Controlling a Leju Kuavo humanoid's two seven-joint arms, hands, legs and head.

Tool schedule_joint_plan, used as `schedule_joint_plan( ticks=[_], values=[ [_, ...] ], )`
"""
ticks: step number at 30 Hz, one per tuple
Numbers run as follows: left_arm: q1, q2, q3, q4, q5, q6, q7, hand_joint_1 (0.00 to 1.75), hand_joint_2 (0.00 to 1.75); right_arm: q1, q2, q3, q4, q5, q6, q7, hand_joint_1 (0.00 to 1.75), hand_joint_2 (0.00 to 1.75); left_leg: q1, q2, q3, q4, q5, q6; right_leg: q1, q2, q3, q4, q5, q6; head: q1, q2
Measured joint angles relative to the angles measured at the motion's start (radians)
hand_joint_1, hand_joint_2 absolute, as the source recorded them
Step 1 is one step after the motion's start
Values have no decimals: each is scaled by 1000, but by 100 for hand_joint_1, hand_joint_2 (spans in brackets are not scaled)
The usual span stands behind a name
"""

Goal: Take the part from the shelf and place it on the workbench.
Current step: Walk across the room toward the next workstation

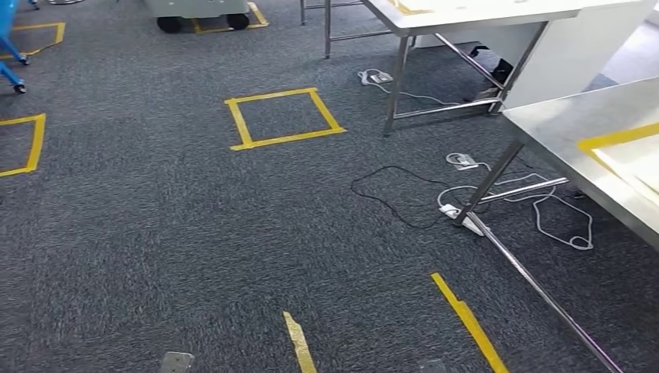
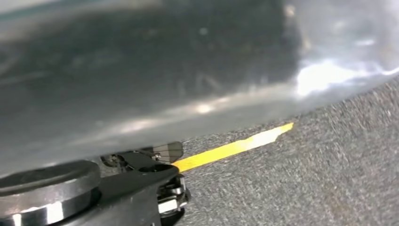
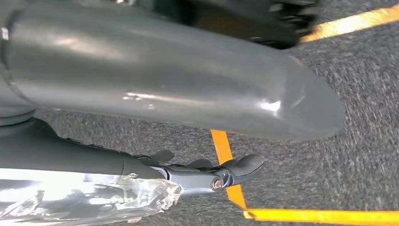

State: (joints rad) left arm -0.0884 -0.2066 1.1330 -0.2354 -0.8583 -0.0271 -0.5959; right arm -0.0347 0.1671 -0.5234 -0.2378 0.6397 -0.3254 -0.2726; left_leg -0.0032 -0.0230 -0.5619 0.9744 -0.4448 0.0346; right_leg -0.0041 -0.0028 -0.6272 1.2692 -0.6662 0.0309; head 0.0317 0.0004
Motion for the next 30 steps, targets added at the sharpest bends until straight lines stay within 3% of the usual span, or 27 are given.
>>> schedule_joint_plan(
  ticks=[1,2,4,5,7,9,11,13,15,16,20,22,24,26,28,30],
  values=[
    [1,0,0,0,0,0,0,0,0,1,0,0,0,0,0,0,0,0,-1,-14,0,1,0,0,0,2,-9,8,13,-1,0,0],
    [2,0,0,0,0,0,0,0,0,1,0,0,0,1,0,0,0,0,-1,-29,1,1,1,0,0,5,3,-28,45,-3,0,0],
    [2,0,0,0,0,0,0,0,0,1,0,0,0,2,0,0,0,0,-2,-58,2,3,2,-3,-1,39,61,-168,124,-10,0,0],
    [0,0,0,0,0,-1,0,0,0,0,0,0,0,3,0,0,0,0,-3,-71,0,5,2,-7,-3,62,88,-232,148,-14,1,0],
    [-1,0,0,0,0,-1,0,0,0,-1,0,-1,0,5,-1,-1,0,0,-1,-92,-9,7,6,-18,-4,88,113,-285,156,-19,1,0],
    [2,0,0,0,0,-1,0,0,0,-3,0,-1,0,7,-1,-1,0,0,3,-105,-18,9,10,-31,-3,70,118,-291,160,-27,1,0],
    [3,0,0,0,-1,0,0,0,0,-3,0,-1,0,9,-1,-1,0,0,2,-64,-37,45,-15,-41,-5,42,122,-299,167,-39,-4,0],
    [-1,0,0,-1,-1,0,0,0,0,-1,0,-4,0,10,-1,-1,0,0,3,-7,-90,158,-80,-50,-4,9,124,-303,167,-47,-9,0],
    [-2,0,0,-1,-1,0,0,0,0,1,0,-8,1,12,-1,-1,0,0,11,10,-148,280,-128,-60,-2,-24,124,-302,164,-49,-9,0],
    [0,1,0,-1,-1,1,0,0,0,1,0,-9,1,12,0,-1,0,0,14,14,-156,300,-127,-64,-2,-38,124,-302,163,-49,-10,0],
    [3,2,0,-1,0,1,0,0,0,-1,0,-15,1,16,0,-2,0,0,22,36,-71,147,-30,-69,-3,-77,132,-302,156,-41,-10,0],
    [3,2,0,-1,0,1,0,0,0,-1,0,-16,1,16,0,-2,0,0,22,45,-54,116,-18,-68,-3,-80,134,-302,154,-40,-10,0],
    [0,1,0,-1,0,1,0,0,0,-2,0,-17,1,17,0,-3,0,0,15,68,-24,61,-14,-56,3,-100,136,-300,145,-28,-8,0],
    [0,1,0,-2,0,2,0,0,0,-6,0,-19,0,18,1,-4,0,0,8,74,-3,18,-15,-36,5,-124,145,-299,133,-11,-7,0],
    [3,0,0,-2,0,3,-1,0,0,-10,0,-20,0,19,1,-4,0,0,9,52,-3,13,-11,-21,-1,-90,140,-272,109,-1,-4,0],
    [0,0,0,-2,0,3,-1,0,0,-10,0,-22,1,19,2,-5,0,0,9,30,-3,11,-9,-11,-4,-28,86,-159,47,3,2,0]
  ],
)
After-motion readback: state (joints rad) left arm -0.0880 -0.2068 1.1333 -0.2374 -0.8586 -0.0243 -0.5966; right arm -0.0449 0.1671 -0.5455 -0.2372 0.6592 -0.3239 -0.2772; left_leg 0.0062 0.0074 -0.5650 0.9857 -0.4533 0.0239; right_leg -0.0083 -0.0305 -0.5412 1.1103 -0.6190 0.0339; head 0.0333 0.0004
